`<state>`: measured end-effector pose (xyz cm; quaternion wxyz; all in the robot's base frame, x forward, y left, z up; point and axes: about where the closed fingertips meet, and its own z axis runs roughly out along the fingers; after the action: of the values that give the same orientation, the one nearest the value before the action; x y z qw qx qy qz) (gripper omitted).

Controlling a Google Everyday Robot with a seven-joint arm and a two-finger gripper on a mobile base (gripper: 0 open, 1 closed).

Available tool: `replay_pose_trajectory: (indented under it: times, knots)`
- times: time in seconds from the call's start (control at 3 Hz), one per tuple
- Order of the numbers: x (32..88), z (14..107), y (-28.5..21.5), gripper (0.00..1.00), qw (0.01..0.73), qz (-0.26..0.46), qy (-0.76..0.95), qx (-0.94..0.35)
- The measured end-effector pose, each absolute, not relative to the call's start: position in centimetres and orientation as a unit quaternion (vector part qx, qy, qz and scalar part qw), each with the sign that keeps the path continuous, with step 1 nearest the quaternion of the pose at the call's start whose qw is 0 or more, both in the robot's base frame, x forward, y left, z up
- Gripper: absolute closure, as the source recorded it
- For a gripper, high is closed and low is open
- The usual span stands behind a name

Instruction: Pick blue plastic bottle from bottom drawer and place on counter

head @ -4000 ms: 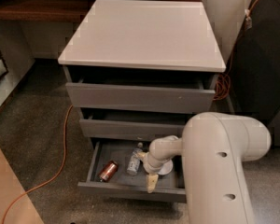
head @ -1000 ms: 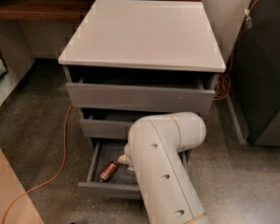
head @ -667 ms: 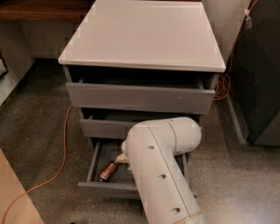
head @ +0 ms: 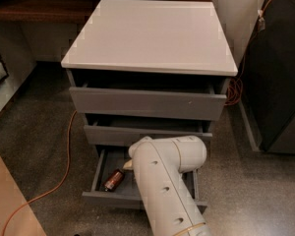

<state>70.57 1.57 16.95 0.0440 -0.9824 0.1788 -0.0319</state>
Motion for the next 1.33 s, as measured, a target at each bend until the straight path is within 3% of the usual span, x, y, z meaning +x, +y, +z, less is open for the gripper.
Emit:
replay_pose_trajectory:
  times: [0.33,0.67,1.33]
  knots:
    - [70.7,15.6,1.7,0.00,0.039,-0.032,0.175,-0.983]
    - [70.8,14.7,2.0,0.16,0.025,-0.030,0.176,-0.984]
    - [70.6,14.7,1.5,0.61,0.001,-0.028,0.199,-0.980]
